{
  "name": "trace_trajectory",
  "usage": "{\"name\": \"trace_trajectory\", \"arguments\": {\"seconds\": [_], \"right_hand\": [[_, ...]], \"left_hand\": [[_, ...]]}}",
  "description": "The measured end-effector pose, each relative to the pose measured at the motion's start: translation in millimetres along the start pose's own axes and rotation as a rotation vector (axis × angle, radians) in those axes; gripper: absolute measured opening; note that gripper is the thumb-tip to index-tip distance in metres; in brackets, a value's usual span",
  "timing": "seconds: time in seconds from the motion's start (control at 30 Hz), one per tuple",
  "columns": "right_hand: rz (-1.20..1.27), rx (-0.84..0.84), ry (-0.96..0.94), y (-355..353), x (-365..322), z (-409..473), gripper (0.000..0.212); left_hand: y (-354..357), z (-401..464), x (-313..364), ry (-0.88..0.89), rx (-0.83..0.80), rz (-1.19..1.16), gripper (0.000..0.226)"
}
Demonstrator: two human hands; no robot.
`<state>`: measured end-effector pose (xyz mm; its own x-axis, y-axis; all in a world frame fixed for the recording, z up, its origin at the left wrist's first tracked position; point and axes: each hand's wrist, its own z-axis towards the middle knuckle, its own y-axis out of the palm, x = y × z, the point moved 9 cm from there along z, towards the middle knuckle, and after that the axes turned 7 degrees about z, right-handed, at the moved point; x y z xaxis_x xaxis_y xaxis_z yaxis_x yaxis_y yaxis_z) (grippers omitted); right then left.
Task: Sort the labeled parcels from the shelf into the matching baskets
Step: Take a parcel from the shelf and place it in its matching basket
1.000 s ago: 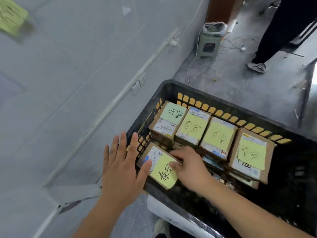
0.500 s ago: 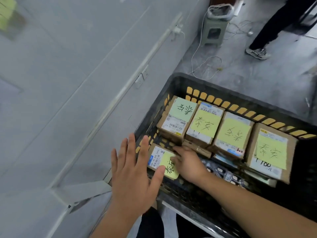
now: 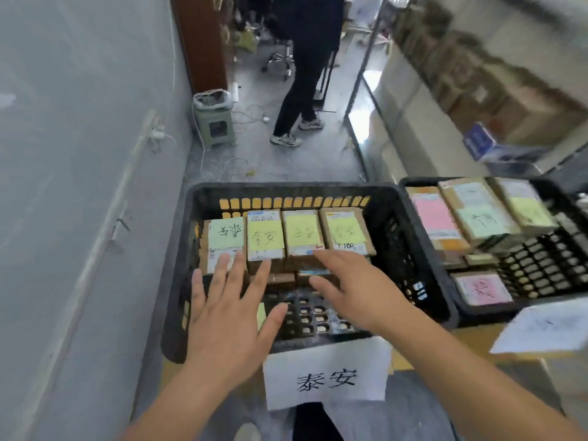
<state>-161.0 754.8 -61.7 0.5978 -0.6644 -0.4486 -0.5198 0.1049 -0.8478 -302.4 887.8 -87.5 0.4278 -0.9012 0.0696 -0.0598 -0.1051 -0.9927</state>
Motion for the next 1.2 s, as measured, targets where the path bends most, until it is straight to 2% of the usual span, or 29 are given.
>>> {"name": "trace_trajectory", "arguments": {"seconds": [0.13, 0.2, 0.43, 0.6, 0.9, 1.2], "right_hand": [[-0.035, 0.166, 0.078, -18, 19, -67, 0.064], [-0.012, 0.217, 0.176, -22, 38, -106, 0.066], [0.011, 0.395, 0.475, -26, 123, -257, 0.068], [0.09, 0.501, 0.66, -22, 182, -391, 0.071], [0.151, 0.671, 1.001, 14, 300, -668, 0.077], [0.254, 0.874, 1.263, 53, 357, -853, 0.083]], "left_hand": [[-21, 0, 43, 0.15, 0.028, -0.022, 0.073], [-30, -4, 76, 0.228, 0.041, -0.039, 0.074], [-32, -51, 232, 0.571, 0.052, 0.006, 0.075], [-20, -121, 359, 0.784, 0.043, -0.009, 0.074], [11, -296, 604, 1.137, 0.019, -0.011, 0.073], [40, -428, 760, 1.439, 0.006, 0.04, 0.078]]}}
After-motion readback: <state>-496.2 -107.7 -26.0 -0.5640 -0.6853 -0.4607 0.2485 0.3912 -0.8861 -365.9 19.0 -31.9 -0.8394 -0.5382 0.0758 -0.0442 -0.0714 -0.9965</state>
